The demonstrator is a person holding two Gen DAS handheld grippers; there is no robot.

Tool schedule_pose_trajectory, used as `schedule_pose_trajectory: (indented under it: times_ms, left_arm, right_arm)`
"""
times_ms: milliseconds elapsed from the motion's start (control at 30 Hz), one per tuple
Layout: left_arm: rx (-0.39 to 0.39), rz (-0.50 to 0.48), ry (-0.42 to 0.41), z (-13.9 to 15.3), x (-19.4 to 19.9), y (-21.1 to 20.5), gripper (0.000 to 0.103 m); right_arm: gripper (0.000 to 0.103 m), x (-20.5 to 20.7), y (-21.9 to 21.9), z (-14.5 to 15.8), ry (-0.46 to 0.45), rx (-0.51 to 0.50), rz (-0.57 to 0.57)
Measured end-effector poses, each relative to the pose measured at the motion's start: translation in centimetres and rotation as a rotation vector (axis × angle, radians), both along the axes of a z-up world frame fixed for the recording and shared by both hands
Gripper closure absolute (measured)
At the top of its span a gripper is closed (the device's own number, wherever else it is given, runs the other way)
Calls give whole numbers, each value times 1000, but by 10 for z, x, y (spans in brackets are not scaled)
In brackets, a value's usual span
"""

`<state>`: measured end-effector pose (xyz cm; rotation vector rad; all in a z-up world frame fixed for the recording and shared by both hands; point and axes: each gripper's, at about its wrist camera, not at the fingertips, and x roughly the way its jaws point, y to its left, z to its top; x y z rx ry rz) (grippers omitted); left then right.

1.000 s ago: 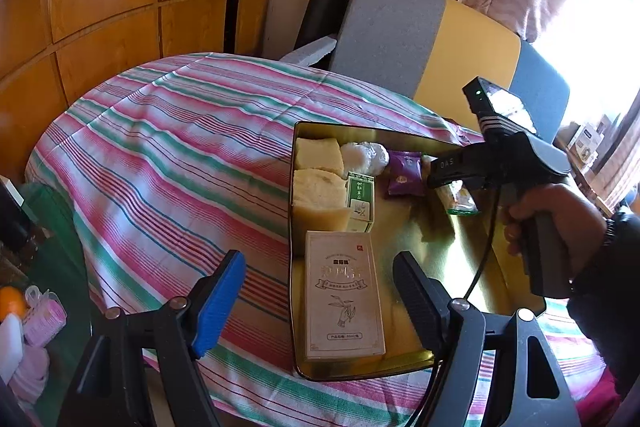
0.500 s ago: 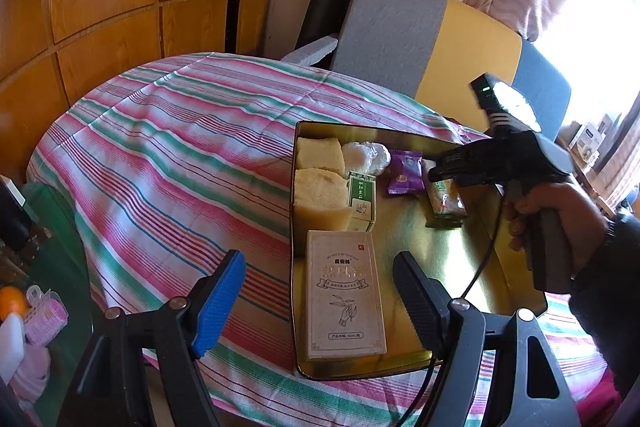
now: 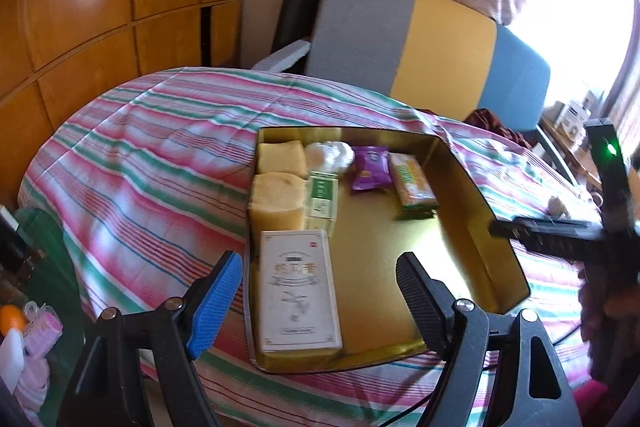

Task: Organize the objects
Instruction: 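Move both grippers back toward the yellow sponge and remaining wrapped items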

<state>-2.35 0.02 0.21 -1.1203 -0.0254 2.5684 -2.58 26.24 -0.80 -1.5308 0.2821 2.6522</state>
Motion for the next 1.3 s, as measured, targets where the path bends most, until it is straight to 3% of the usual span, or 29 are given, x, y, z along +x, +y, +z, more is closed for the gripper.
schedule_pose_trajectory:
  times_ms: [300,633,800,1000,1133,1300]
  left_arm:
    - [-31,-129,23,12,10,52,23]
    - [-61,-317,66,31,20,135,23]
    - [-49,-416,50,40,25,183,23]
    - [7,-511,-67,38,21,248,23]
    - [-16,-545,-91,28,25,291,23]
    - [-4,-591,-215,3,24,343,25]
  right_arm:
    - [54,79,91,-10,-23,-19,-217]
    - [54,166,217,-12,-23,-28,-584]
    - [54,206,263,-12,57,-151,-781]
    - [54,235,285,-10,226,-253,-928]
    - [54,238,286,-7,285,-279,-932]
    - [54,241,286,-7,316,-302,-930]
